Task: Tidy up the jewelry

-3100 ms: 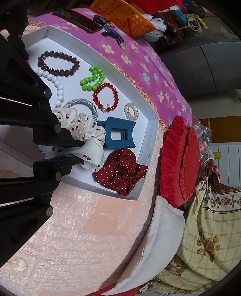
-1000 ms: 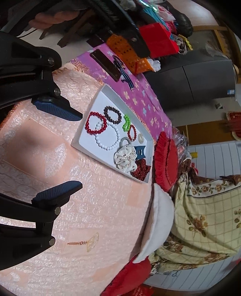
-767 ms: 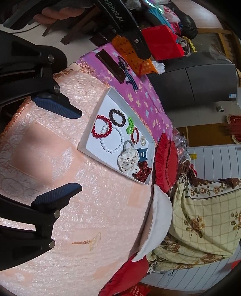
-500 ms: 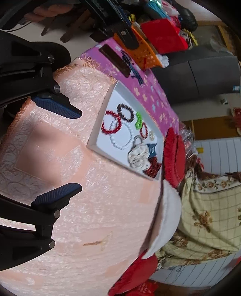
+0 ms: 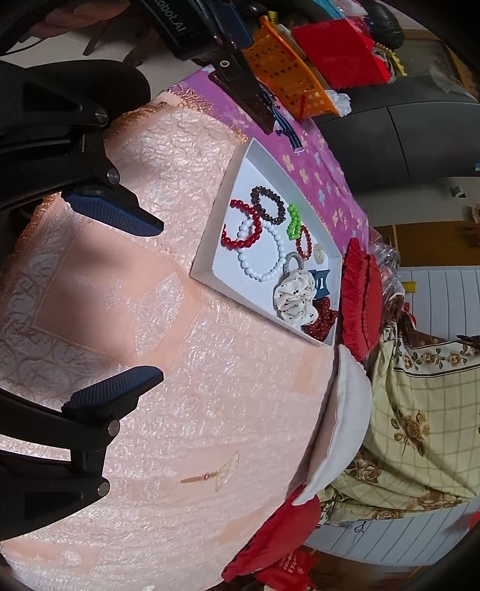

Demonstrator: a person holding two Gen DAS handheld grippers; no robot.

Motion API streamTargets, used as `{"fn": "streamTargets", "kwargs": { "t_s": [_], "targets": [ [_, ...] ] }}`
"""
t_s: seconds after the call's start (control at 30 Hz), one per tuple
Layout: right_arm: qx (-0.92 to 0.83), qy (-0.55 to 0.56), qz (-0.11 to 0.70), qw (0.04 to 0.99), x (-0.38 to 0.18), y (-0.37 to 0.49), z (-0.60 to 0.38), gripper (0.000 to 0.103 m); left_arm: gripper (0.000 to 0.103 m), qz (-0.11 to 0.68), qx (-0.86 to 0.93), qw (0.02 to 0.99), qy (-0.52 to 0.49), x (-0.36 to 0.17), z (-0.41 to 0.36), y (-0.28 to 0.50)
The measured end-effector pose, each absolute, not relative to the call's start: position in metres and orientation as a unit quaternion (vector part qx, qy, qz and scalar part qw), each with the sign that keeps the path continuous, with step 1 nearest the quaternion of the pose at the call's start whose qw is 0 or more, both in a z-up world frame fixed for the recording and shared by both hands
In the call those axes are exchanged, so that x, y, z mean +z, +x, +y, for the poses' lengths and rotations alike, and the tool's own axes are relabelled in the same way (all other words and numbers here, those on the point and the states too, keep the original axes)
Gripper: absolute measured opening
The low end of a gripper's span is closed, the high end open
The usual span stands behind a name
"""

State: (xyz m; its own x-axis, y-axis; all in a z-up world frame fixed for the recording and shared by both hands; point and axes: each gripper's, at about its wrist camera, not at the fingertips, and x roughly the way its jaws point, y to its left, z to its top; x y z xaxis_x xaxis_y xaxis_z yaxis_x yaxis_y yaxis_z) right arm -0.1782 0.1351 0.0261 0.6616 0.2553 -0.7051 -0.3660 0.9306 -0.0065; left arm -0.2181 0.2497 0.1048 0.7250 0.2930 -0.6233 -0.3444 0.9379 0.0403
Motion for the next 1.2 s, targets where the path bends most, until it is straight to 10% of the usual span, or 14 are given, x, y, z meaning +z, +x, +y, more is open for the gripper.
{"fn": "streamTargets", "kwargs": {
  "t_s": [1.2],
  "targets": [
    [0.142, -0.093, 0.361, 0.917, 0.019, -0.178, 0.140, 0.076, 0.080, 0.359, 0.140, 0.921, -0.052, 0.086, 0.248, -0.211]
  ]
}}
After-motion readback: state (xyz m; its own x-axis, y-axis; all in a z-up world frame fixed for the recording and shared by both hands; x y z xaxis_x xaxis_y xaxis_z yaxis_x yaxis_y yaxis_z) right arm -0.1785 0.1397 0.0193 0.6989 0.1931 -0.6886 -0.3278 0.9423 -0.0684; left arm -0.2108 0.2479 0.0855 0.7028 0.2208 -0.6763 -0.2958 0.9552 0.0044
